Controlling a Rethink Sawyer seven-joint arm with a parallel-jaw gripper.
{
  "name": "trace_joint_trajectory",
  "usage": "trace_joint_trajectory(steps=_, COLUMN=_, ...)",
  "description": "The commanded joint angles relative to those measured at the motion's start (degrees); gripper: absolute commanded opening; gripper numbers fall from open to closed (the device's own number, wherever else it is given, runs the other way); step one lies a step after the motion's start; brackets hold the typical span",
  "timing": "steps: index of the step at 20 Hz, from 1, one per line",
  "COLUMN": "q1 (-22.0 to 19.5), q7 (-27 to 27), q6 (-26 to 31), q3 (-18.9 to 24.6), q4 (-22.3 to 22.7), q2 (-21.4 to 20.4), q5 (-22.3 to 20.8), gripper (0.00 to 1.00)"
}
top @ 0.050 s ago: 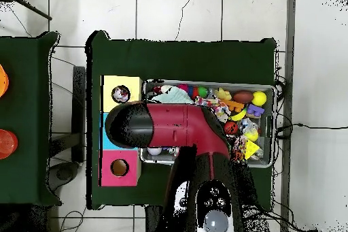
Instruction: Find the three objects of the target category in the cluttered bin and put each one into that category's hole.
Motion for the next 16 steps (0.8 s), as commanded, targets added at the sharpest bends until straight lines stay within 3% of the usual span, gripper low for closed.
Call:
trace_joint_trajectory(steps=1, q1=-2.9, q7=9.3, q6=-4.5, q3=0.8, q4=5.2, q2=2.3, q5=2.2, gripper=0.0)
trace_joint_trajectory(steps=16, q1=-5.7, q7=6.5, q6=-11.2, q3=2.9, q4=5.9, q2=3.8, q5=1.3, gripper=0.0)
